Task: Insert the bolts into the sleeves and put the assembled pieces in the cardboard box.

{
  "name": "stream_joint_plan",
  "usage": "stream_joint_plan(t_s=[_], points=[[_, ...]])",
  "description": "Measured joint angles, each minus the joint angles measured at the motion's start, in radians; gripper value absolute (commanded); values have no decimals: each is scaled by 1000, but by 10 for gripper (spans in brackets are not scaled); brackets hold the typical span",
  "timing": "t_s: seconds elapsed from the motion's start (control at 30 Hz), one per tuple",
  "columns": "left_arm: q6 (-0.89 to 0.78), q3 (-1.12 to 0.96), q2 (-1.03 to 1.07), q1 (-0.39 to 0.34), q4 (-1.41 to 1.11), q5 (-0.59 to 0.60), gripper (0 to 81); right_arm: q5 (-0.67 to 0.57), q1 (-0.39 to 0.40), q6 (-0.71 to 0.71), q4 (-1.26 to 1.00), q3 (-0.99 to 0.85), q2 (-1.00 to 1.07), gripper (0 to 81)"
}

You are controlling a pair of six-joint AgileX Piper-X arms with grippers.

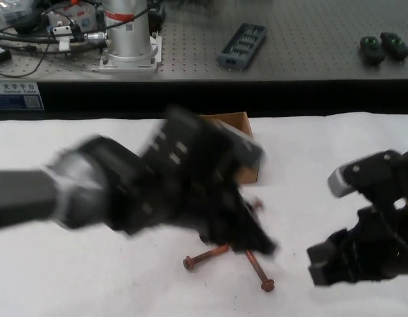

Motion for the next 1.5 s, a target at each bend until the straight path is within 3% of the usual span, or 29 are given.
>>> stream_joint_plan(t_s=[0.1, 0.17, 0.23, 0.37, 0.47, 0.57, 1.03, 1.5], points=[[-116, 14, -71, 94, -22, 37, 6, -30, -50, -23, -37, -54, 42, 92], [-161, 38, -116, 145, -25, 58, 6, -57, -61, -38, -33, -124, 133, 90], [-184, 72, -170, 190, -42, 72, 6, -94, -60, -53, -12, -185, 213, 127], [-233, 127, -273, 234, -85, 83, 6, -115, -60, -73, 60, -320, 372, 279], [-315, 211, -430, 260, -170, 93, 6, -115, -60, -133, 151, -432, 495, 272], [-347, 249, -502, 260, -205, 94, 6, -108, -60, -193, 254, -562, 624, 247], [-420, 334, -700, 260, -315, 100, 6, -24, -53, -262, 489, -885, 873, 247], [-488, 584, -703, 279, -642, 115, 6, 89, 41, -324, 565, -944, 984, 255]])
